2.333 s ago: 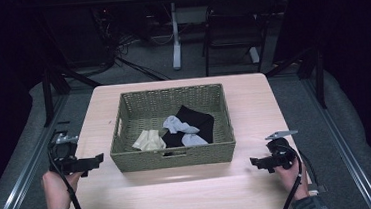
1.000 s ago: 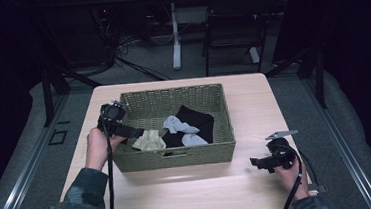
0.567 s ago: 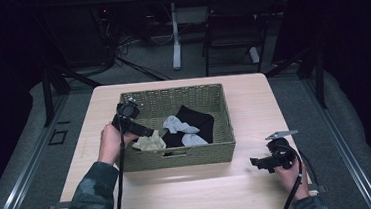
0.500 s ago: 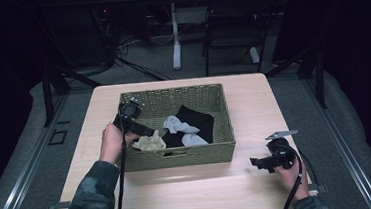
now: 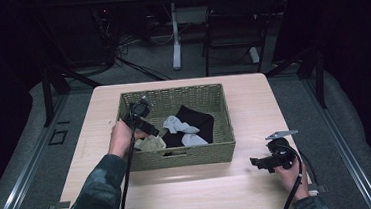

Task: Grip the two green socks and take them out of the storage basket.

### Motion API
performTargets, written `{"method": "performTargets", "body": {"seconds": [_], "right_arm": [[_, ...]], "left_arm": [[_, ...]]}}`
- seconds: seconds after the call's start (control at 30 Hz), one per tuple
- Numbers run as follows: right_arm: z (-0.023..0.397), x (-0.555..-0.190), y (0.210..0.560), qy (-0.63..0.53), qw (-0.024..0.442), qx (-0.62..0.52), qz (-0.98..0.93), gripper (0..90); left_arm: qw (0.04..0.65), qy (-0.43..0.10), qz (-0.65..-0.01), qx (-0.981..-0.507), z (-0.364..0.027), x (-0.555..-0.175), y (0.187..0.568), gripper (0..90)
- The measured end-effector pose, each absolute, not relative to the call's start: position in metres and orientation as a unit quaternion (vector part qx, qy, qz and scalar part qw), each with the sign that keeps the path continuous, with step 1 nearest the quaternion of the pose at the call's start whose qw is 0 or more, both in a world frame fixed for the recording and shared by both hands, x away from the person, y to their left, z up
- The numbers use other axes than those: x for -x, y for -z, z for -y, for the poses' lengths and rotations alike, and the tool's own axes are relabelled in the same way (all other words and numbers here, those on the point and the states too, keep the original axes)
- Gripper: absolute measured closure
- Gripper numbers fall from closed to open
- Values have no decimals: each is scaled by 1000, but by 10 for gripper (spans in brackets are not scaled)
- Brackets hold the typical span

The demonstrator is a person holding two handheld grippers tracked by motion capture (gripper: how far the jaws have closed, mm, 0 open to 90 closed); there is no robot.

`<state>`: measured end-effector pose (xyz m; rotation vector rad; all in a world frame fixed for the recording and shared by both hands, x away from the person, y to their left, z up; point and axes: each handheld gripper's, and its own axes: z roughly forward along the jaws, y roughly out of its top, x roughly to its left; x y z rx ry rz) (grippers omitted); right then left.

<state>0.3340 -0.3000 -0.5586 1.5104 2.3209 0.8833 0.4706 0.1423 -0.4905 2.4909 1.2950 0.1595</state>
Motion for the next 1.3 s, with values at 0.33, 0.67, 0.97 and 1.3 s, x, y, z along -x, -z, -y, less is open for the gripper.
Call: {"method": "performTargets", "body": {"seconds": [0.33,0.67,0.97,1.3], "right_arm": [[300,-334,558,-303,116,-518,-791,68],[301,-334,558,-299,116,-516,-794,68],[301,-334,558,-299,117,-517,-794,68],[301,-334,558,-300,118,-516,-793,68]], "left_arm": [[136,-28,-468,-873,-137,-481,507,414],[116,-16,-463,-879,-135,-483,510,844],[154,-44,-446,-880,-141,-473,478,854],[192,-70,-427,-881,-147,-465,435,853]]}}
